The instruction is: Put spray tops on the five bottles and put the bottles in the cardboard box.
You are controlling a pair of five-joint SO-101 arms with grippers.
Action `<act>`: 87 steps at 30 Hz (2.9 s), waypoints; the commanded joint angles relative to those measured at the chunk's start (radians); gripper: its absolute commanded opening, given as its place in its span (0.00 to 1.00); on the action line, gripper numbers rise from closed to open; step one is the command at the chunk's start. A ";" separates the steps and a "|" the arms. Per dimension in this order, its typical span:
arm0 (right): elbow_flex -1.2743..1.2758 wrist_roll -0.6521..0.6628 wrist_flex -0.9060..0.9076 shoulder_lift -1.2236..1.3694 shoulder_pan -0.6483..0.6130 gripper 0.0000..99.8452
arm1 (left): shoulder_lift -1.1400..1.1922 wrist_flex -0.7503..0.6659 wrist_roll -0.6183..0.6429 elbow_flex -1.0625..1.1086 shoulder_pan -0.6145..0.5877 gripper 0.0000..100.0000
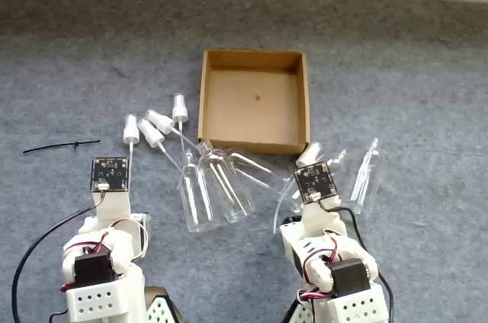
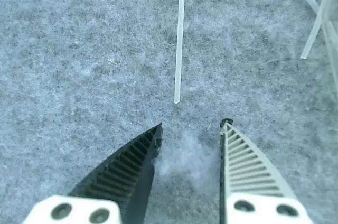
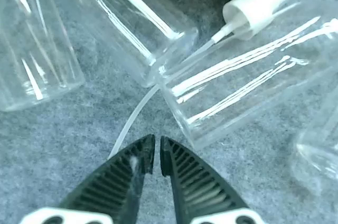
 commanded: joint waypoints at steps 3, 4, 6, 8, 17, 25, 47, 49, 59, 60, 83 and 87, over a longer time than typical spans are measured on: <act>0.137 0.009 0.004 -0.002 0.012 0.00 | -0.013 0.005 0.008 0.019 -0.004 0.17; 0.137 0.009 0.004 -0.002 0.012 0.00 | -0.013 0.005 0.008 0.019 -0.004 0.17; 0.137 0.009 0.004 -0.002 0.012 0.00 | -0.013 0.005 0.008 0.019 -0.004 0.17; 0.137 0.009 0.004 -0.002 0.012 0.00 | -0.013 0.005 0.008 0.019 -0.004 0.17; 0.137 0.009 0.004 -0.002 0.012 0.00 | -0.013 0.005 0.008 0.019 -0.004 0.17; 0.137 0.009 0.004 -0.002 0.012 0.00 | -0.013 0.005 0.008 0.019 -0.004 0.17; 0.137 0.009 0.004 -0.002 0.012 0.00 | -0.013 0.005 0.008 0.019 -0.002 0.17; 0.137 0.009 0.004 -0.002 0.010 0.00 | -0.013 0.005 0.008 0.019 -0.002 0.17; 0.128 0.011 0.004 -0.002 0.013 0.01 | -0.013 0.005 -0.002 0.019 -0.008 0.17; 0.127 0.011 0.004 -0.002 0.022 0.01 | -0.013 0.005 -0.018 0.019 -0.008 0.17; -0.249 0.321 -0.305 0.030 0.469 0.01 | -0.013 0.003 -0.094 0.019 -0.008 0.17; -0.467 0.218 -0.294 0.249 0.466 0.01 | -0.013 0.003 -0.094 0.019 -0.008 0.17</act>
